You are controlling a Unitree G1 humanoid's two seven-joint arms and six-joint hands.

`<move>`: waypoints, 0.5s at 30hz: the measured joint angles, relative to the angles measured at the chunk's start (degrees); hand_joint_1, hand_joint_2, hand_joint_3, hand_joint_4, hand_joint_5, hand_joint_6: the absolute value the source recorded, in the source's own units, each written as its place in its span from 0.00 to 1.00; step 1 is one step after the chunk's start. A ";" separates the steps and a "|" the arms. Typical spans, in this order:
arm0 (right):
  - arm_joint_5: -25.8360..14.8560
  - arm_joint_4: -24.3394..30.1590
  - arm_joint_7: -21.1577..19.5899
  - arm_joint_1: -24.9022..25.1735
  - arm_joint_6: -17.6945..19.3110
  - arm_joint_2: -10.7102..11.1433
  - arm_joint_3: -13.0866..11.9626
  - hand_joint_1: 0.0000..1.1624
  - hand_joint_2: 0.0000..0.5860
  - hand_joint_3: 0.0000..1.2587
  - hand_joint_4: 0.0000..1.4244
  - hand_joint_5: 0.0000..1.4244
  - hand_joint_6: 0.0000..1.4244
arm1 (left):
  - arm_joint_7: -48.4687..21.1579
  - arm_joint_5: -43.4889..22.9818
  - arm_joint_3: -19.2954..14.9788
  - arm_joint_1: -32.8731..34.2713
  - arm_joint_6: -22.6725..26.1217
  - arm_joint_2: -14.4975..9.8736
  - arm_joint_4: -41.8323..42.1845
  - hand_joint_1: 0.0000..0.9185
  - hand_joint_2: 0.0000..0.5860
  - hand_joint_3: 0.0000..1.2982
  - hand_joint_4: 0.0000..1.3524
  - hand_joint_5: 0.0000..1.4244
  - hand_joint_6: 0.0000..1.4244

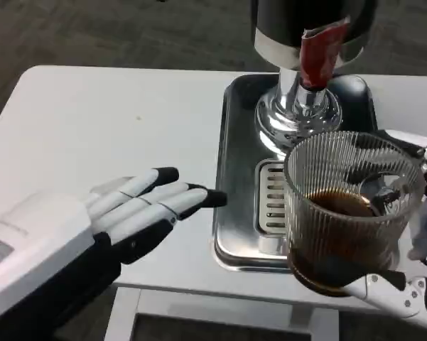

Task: Grasp the cup under the faucet to collect the drink, then remove the cup.

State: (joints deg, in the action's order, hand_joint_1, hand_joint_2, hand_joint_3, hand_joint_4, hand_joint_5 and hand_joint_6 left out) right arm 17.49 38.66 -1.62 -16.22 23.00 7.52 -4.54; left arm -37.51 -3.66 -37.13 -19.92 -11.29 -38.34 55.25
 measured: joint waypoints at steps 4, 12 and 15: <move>-0.04 0.01 0.05 -0.01 0.00 -0.02 -0.21 0.67 0.38 0.72 0.75 0.89 1.00 | -0.25 -0.01 0.01 -0.15 0.00 0.01 0.21 0.00 0.09 0.08 0.00 0.00 0.03; -0.04 0.02 0.06 -0.02 0.00 -0.10 -0.18 0.67 0.38 0.73 0.75 0.89 1.00 | -0.36 0.00 0.01 -0.67 -0.59 0.10 0.54 0.00 0.10 0.08 0.00 0.00 0.03; -0.03 0.03 0.08 -0.02 0.00 -0.11 -0.18 0.67 0.38 0.73 0.76 0.89 1.00 | -0.36 0.01 0.01 -0.93 -0.80 0.13 0.55 0.00 0.10 0.08 0.00 0.00 0.03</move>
State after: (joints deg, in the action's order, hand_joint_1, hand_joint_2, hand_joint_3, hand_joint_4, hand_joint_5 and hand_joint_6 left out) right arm 17.45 38.69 -1.54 -16.24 23.00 7.41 -4.72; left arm -37.87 -3.65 -37.13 -20.86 -12.09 -38.21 55.80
